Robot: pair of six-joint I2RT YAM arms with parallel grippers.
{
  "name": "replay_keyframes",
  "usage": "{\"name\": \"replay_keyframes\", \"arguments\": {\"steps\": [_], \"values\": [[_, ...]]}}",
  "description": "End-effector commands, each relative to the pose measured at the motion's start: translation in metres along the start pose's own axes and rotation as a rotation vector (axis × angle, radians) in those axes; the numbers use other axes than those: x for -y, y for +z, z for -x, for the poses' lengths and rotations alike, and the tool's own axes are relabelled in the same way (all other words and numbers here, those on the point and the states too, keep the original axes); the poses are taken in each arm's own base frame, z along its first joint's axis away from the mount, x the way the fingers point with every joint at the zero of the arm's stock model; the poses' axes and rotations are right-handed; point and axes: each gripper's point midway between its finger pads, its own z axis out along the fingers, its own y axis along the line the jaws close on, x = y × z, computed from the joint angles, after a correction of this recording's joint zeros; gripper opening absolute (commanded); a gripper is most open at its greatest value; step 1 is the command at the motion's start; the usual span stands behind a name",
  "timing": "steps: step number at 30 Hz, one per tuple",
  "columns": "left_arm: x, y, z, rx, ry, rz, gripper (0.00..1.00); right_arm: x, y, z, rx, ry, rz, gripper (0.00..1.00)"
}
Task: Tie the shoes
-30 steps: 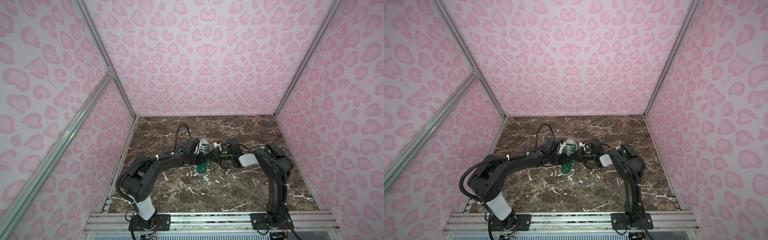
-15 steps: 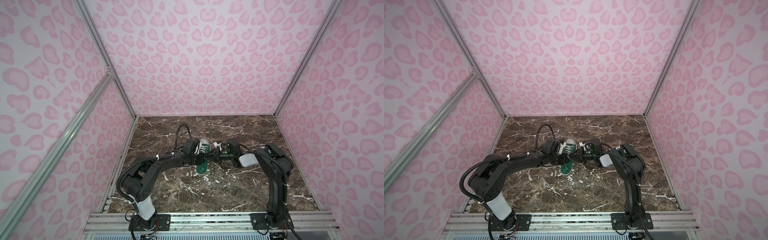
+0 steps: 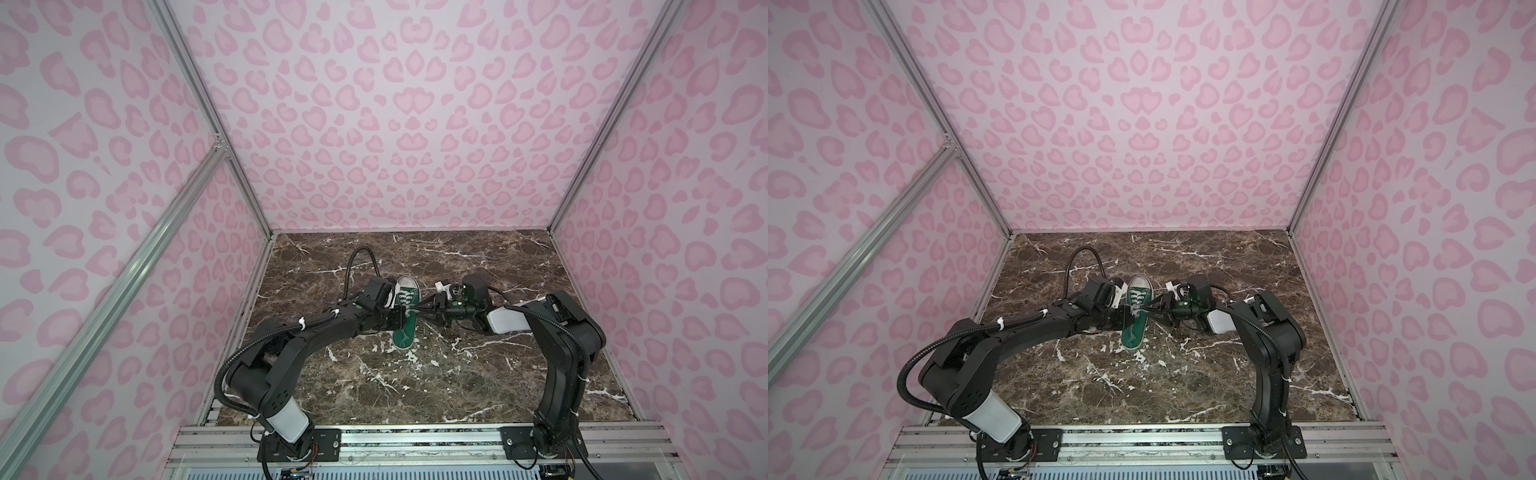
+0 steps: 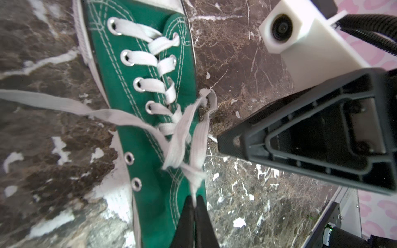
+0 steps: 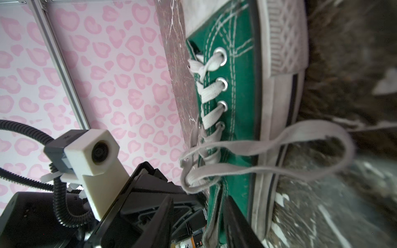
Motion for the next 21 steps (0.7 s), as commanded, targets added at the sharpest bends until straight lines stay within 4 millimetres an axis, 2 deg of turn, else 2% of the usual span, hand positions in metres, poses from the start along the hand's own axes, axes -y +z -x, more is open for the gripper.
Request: {"name": "replay_keyframes", "arguments": {"steps": [1, 7, 11, 14, 17, 21], "values": [[-0.005, -0.011, -0.004, 0.003, 0.014, 0.036, 0.03, 0.012, -0.007, -0.006, 0.003, -0.041, -0.079, 0.43], [0.000, -0.043, 0.000, 0.039, 0.038, 0.066, 0.03, 0.008, -0.030, -0.011, 0.057, -0.252, -0.262, 0.49], [0.017, -0.075, 0.016, 0.107, 0.058, 0.048, 0.03, -0.002, -0.049, -0.017, 0.129, -0.550, -0.453, 0.51], [0.033, -0.098, 0.031, 0.145, 0.080, 0.026, 0.03, -0.016, -0.056, -0.023, 0.200, -0.754, -0.504, 0.54], [0.052, -0.117, 0.044, 0.164, 0.106, -0.007, 0.03, -0.032, -0.057, -0.030, 0.241, -0.957, -0.554, 0.56], [0.066, -0.132, 0.058, 0.180, 0.136, -0.022, 0.03, -0.047, -0.047, -0.038, 0.247, -1.168, -0.553, 0.57]]}}
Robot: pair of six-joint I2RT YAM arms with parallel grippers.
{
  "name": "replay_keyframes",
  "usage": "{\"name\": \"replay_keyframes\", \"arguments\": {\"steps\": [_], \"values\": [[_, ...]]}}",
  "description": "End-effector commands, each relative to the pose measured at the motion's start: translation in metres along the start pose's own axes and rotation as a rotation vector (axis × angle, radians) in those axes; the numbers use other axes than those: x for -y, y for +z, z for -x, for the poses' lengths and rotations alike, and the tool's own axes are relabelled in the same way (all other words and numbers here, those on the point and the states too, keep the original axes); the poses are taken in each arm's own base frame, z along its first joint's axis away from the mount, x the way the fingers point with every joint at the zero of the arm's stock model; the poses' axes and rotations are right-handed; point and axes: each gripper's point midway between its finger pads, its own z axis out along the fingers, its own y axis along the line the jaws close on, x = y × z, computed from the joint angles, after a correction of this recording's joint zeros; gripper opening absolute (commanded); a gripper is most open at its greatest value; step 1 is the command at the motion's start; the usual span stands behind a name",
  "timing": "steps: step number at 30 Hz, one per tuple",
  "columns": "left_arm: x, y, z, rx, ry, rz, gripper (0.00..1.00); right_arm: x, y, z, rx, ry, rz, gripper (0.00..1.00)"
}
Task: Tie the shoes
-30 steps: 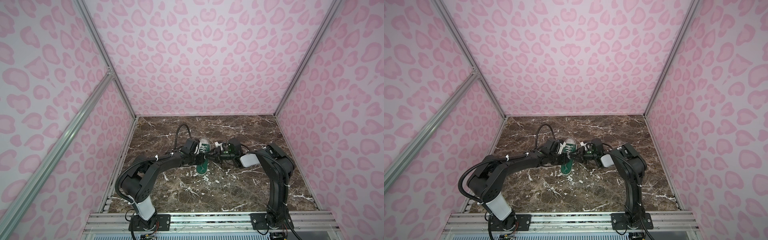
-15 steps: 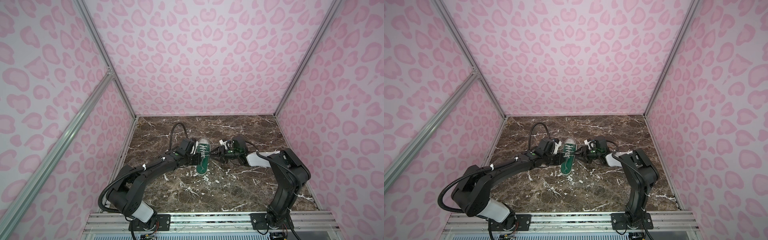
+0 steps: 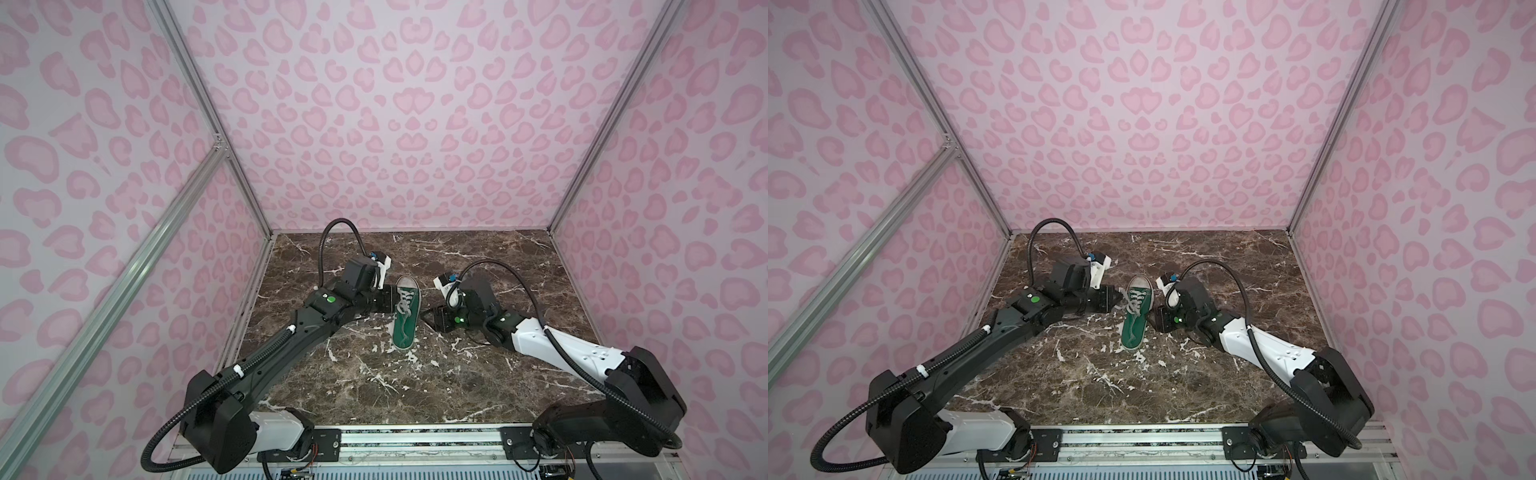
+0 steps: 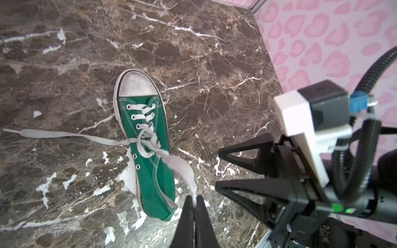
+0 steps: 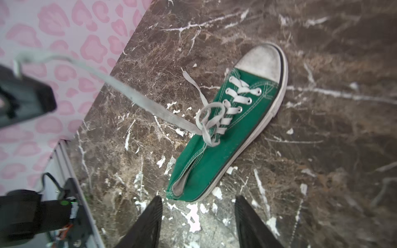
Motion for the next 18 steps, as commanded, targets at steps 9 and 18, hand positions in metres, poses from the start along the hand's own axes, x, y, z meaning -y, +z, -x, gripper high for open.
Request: {"name": "replay_keyframes", "arguments": {"steps": [9, 18], "values": [[0.019, -0.016, 0.018, 0.007, 0.005, -0.046, 0.03, -0.022, 0.031, 0.029, 0.076, -0.243, 0.078, 0.56], [0.019, -0.019, 0.013, 0.005, -0.005, -0.052, 0.03, -0.028, 0.056, 0.042, 0.077, -0.203, 0.129, 0.40]]}}
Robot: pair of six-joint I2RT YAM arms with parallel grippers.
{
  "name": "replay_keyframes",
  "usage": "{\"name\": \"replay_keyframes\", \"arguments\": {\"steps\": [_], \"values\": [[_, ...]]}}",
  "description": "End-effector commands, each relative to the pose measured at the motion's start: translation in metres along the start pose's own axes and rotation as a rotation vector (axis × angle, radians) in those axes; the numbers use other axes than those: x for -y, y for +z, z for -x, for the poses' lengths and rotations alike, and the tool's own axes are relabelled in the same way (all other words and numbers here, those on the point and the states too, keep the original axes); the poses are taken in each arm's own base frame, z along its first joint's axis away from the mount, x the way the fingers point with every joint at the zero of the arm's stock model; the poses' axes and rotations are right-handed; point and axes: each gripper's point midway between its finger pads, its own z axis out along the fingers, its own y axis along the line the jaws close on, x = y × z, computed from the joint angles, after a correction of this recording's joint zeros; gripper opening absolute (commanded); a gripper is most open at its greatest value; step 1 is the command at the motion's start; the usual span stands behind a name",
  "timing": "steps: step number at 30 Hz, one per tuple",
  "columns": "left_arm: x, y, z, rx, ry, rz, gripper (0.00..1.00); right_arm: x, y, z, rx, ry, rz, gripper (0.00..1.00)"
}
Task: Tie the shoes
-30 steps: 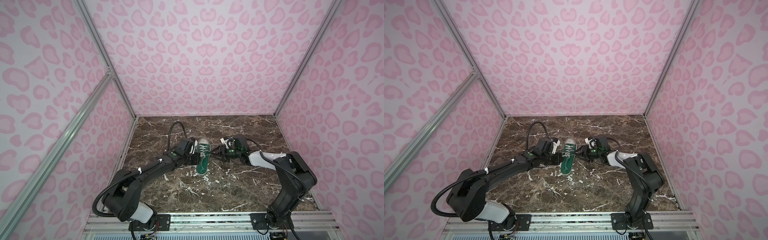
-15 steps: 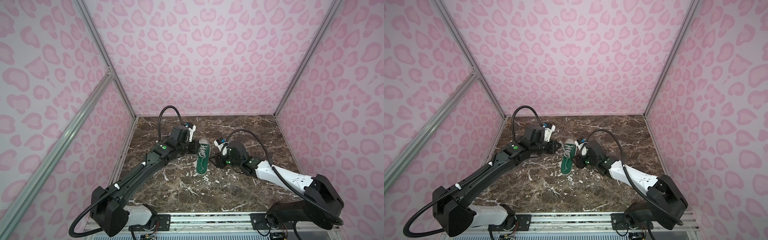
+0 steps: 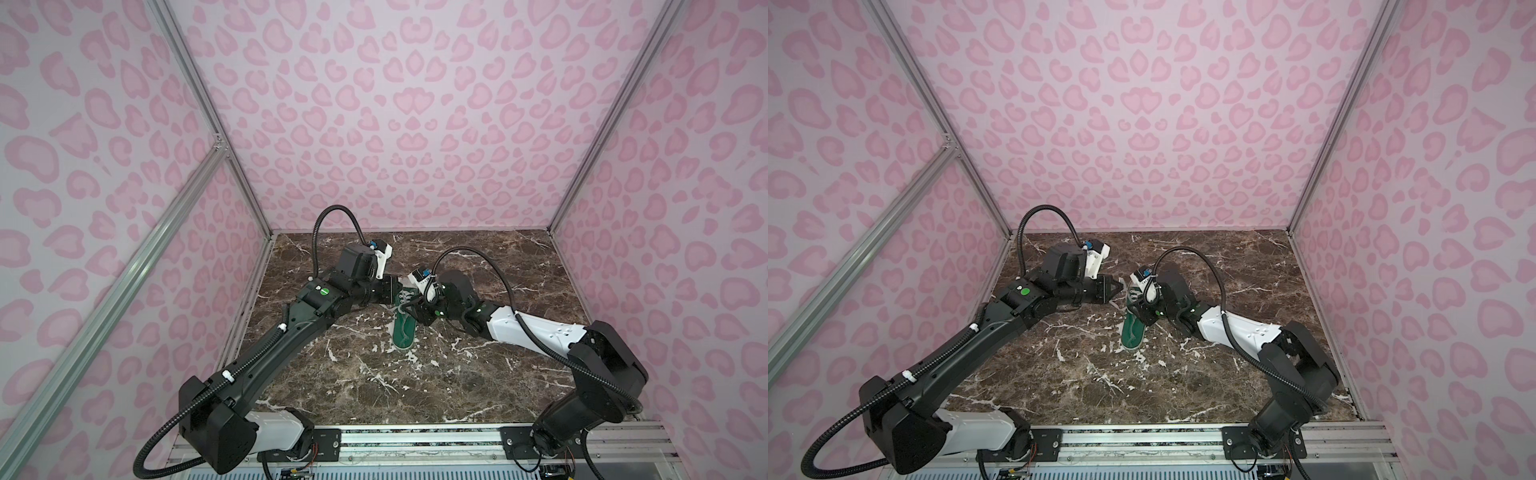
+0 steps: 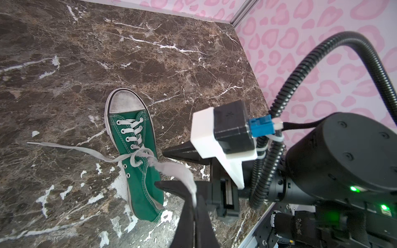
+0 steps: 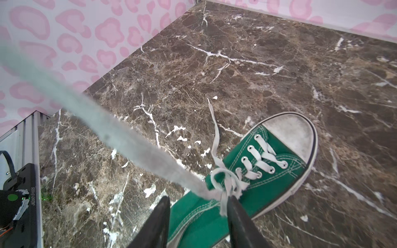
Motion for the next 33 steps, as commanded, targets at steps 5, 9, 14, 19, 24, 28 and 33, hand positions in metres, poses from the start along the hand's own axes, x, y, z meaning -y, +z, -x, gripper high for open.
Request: {"name": "replay_keyframes", "arguments": {"steps": [5, 9, 14, 19, 24, 28, 33], "values": [[-0.001, 0.001, -0.006, -0.021, -0.009, -0.003, 0.03, -0.001, 0.012, 0.009, 0.036, 0.042, 0.042, 0.23], [-0.005, 0.004, -0.006, -0.020, -0.014, 0.010, 0.08, 0.004, 0.014, 0.002, 0.004, 0.055, 0.023, 0.10], [-0.017, 0.006, 0.004, -0.002, -0.032, 0.033, 0.26, 0.016, 0.008, -0.008, 0.003, 0.086, -0.010, 0.04], [-0.048, 0.000, 0.017, 0.038, -0.092, 0.099, 0.50, 0.026, 0.004, -0.013, -0.004, 0.109, -0.032, 0.04], [-0.107, 0.012, 0.005, 0.017, -0.192, 0.233, 0.54, 0.033, 0.005, -0.016, -0.002, 0.144, -0.040, 0.04], [-0.150, 0.040, -0.023, -0.070, -0.208, 0.357, 0.50, 0.033, 0.008, -0.014, -0.007, 0.152, -0.036, 0.04], [-0.175, 0.080, -0.043, -0.154, -0.225, 0.388, 0.49, 0.031, 0.008, -0.012, -0.007, 0.157, -0.026, 0.04]]}}
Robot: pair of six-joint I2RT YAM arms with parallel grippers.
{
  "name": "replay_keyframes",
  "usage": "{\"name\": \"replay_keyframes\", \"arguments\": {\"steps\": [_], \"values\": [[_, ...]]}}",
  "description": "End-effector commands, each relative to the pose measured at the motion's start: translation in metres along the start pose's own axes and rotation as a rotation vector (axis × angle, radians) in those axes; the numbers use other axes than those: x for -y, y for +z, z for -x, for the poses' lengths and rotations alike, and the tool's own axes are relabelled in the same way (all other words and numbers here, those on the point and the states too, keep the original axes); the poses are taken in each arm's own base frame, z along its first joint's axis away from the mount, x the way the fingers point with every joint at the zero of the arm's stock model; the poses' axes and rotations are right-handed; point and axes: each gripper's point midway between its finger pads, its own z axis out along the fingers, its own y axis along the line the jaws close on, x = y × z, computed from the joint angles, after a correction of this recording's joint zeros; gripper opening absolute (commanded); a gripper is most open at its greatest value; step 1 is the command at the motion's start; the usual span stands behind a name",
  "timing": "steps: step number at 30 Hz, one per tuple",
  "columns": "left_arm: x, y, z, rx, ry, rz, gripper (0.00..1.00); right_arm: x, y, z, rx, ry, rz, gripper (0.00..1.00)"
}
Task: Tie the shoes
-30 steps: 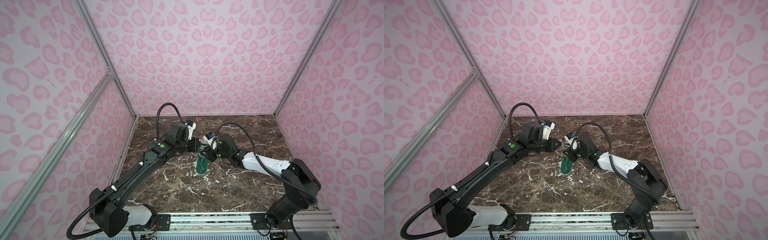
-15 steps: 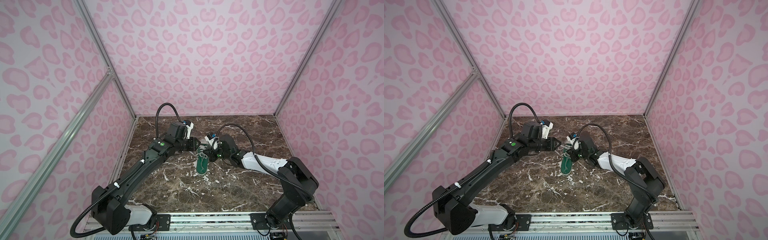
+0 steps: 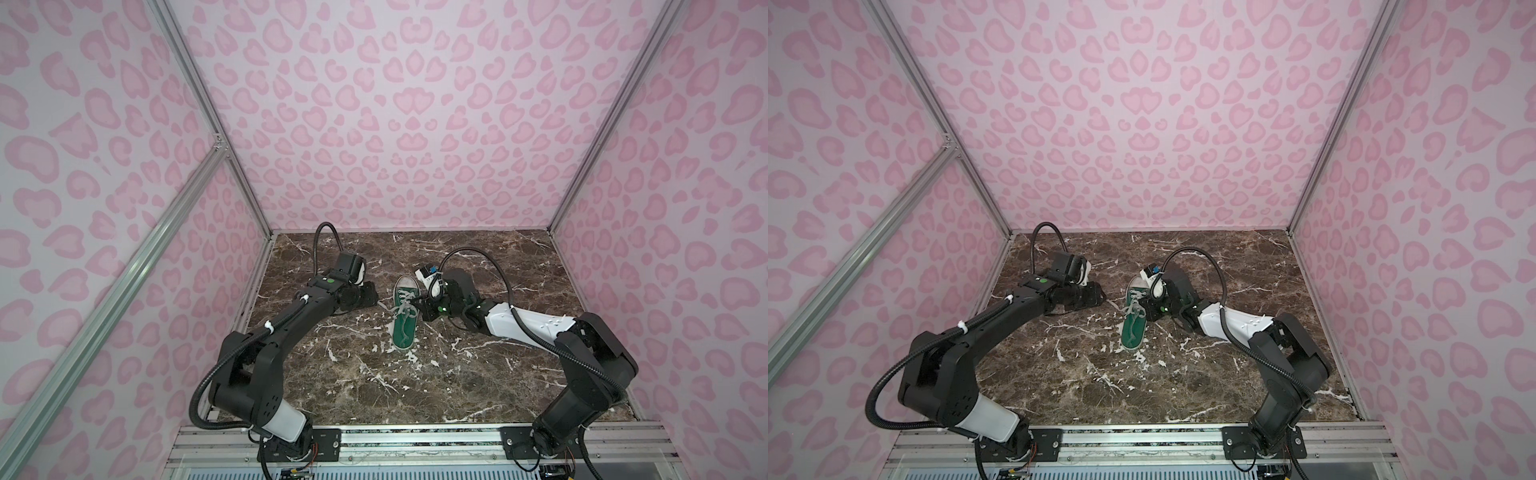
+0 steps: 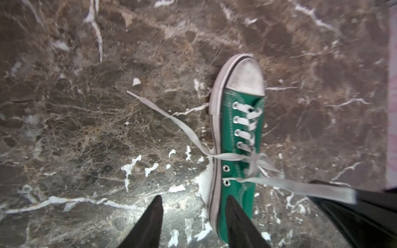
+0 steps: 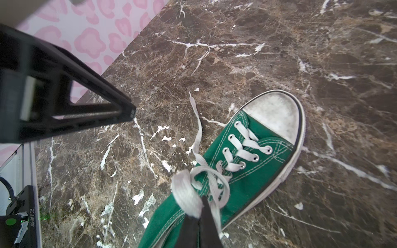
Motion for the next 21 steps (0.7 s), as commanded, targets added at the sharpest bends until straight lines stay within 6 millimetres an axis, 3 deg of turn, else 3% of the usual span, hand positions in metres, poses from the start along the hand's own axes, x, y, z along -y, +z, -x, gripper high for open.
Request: {"name": "replay_keyframes", "arguments": {"steps": [1, 7, 13, 21], "values": [[-0.003, 0.022, 0.012, 0.017, 0.014, 0.020, 0.49, -0.001, 0.003, 0.004, 0.008, 0.004, 0.008, 0.04], [-0.006, 0.055, 0.020, -0.023, 0.018, 0.070, 0.48, -0.001, 0.003, 0.005, -0.005, 0.003, 0.006, 0.04], [-0.011, 0.071, 0.034, -0.030, 0.056, 0.170, 0.48, -0.001, 0.003, 0.005, -0.020, -0.005, 0.004, 0.04], [-0.021, 0.090, 0.024, -0.080, 0.079, 0.255, 0.46, 0.000, 0.002, 0.002, -0.025, 0.004, 0.014, 0.04]]}}
